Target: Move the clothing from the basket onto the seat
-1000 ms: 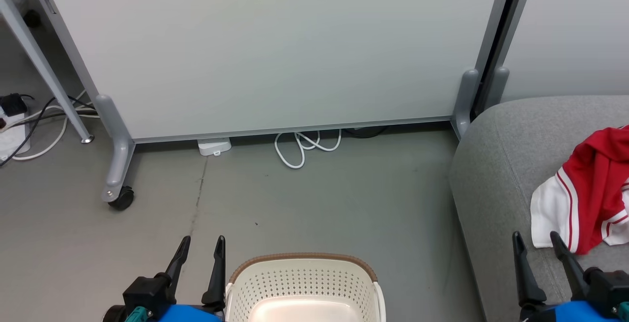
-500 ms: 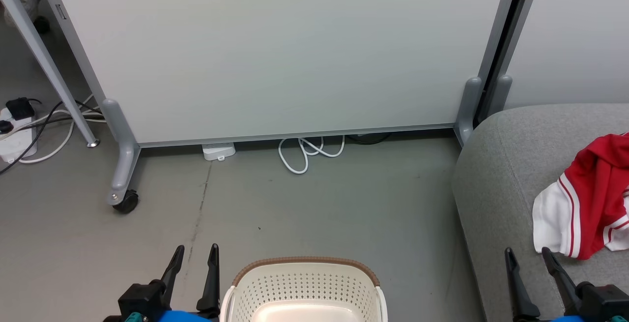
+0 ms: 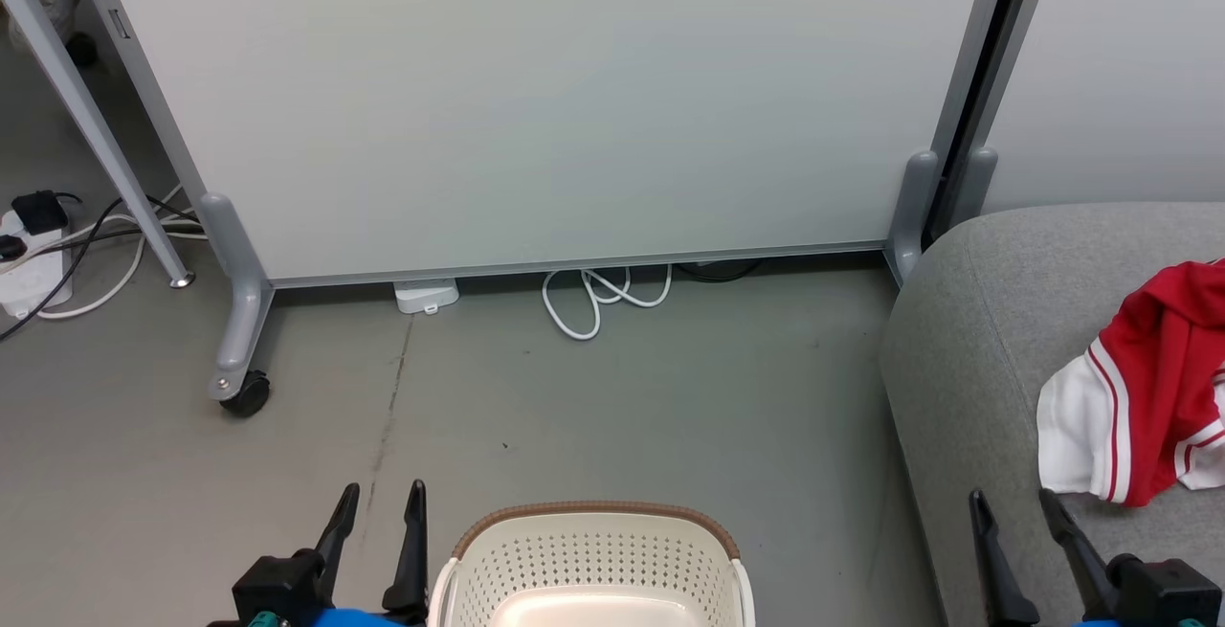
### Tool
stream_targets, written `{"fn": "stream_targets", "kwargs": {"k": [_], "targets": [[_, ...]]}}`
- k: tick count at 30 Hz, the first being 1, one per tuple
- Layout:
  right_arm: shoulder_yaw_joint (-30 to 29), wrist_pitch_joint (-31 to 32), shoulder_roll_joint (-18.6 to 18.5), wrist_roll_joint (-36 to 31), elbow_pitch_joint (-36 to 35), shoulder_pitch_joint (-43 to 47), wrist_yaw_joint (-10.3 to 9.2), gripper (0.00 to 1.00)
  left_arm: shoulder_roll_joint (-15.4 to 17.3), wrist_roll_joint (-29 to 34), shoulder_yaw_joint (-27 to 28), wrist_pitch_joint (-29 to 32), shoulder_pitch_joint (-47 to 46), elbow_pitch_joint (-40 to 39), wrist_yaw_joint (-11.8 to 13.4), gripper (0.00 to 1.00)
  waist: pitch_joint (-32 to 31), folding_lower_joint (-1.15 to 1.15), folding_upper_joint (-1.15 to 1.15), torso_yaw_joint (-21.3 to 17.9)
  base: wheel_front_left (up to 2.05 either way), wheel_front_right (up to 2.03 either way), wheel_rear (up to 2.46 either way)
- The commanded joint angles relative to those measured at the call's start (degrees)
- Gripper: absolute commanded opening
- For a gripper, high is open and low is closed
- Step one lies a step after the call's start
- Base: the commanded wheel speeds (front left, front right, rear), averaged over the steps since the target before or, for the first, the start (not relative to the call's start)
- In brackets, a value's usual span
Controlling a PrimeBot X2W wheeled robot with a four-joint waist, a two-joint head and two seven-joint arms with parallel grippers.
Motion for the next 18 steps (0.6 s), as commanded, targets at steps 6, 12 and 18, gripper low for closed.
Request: {"fn": "stream_targets", "kwargs": {"k": [6,12,18], "targets": [[-0.03,0.45,0.22,0.44,2.67,-0.01,0.0,0.0,-0.06,-0.28,-0.05,0.37,1.62,2.21,0.02,0.0,0.0,0.0,0.0,-0.01,0.0,0.0,0.0],[-0.36,1.7,0.27,6.34,3.66,-1.25,0.0,0.0,-0.21,-5.61,1.1,1.98,1.28,1.85,0.0,0.0,0.16,0.0,0.0,-0.19,0.0,0.0,0.0],[-0.32,2.68,0.24,12.93,3.76,-2.29,0.0,0.0,-0.37,-11.56,2.24,3.61,0.63,0.77,-0.03,0.0,0.36,0.0,0.0,-0.4,0.0,0.0,0.0]]}}
